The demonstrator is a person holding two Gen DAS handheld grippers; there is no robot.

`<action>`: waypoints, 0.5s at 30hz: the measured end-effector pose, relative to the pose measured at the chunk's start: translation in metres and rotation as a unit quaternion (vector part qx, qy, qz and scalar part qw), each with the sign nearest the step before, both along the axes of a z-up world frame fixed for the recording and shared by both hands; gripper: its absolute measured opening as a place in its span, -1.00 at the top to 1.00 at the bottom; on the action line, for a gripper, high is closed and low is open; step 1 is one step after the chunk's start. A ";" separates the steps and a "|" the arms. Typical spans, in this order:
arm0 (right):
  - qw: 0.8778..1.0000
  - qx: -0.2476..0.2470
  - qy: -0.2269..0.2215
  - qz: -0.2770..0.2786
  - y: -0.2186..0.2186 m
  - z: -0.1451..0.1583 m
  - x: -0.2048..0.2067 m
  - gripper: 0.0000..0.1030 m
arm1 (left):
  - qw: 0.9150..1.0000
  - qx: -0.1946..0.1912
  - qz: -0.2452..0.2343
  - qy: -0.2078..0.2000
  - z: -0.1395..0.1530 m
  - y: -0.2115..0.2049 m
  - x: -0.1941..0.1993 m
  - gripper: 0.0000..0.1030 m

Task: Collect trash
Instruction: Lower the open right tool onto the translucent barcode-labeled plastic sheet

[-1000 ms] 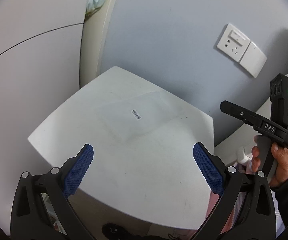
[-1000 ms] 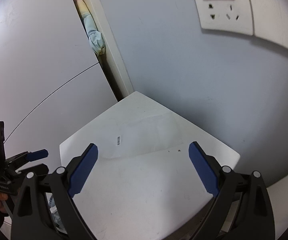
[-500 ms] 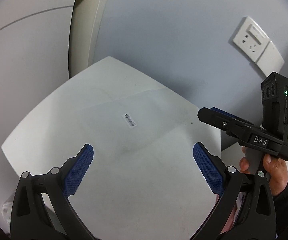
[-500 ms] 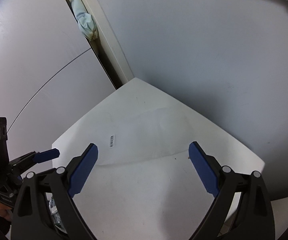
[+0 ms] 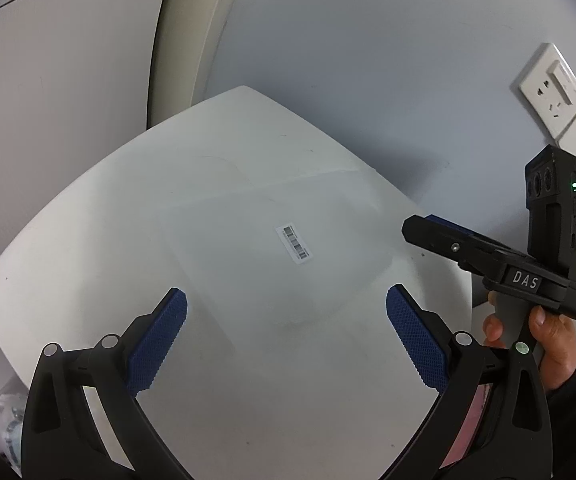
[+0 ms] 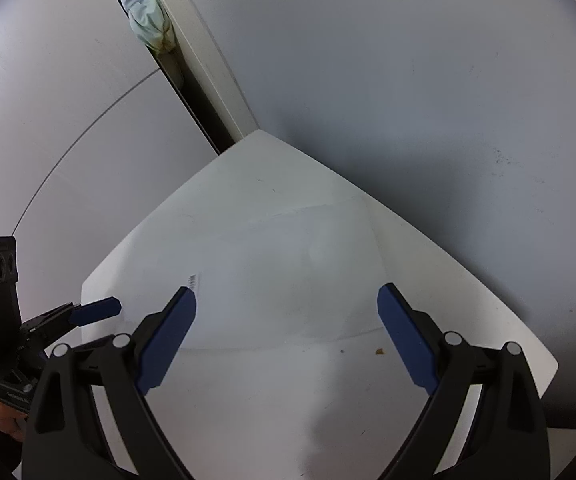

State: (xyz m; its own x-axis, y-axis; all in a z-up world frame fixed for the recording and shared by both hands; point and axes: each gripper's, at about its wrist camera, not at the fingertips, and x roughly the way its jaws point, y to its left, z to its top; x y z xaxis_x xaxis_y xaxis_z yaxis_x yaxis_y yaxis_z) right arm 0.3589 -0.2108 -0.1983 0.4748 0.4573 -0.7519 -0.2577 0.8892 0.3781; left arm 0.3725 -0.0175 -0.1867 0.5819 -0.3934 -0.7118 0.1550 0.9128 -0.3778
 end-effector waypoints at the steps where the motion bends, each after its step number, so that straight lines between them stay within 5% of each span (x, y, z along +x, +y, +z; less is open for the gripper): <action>1: 1.000 0.000 0.002 0.002 0.001 -0.002 0.002 -0.73 | 1.000 -0.002 -0.001 0.002 -0.001 -0.001 0.002 -0.88; 15: 1.000 0.002 0.004 -0.003 -0.002 -0.012 0.015 -0.73 | 1.000 -0.024 0.001 0.001 -0.004 0.000 0.008 -0.88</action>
State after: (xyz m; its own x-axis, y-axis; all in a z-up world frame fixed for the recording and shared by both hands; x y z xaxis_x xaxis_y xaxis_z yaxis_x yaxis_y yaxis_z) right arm 0.3739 -0.2128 -0.2102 0.4722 0.4584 -0.7530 -0.2499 0.8887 0.3843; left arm 0.3809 -0.0177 -0.1904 0.5810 -0.4259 -0.6936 0.1523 0.8940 -0.4215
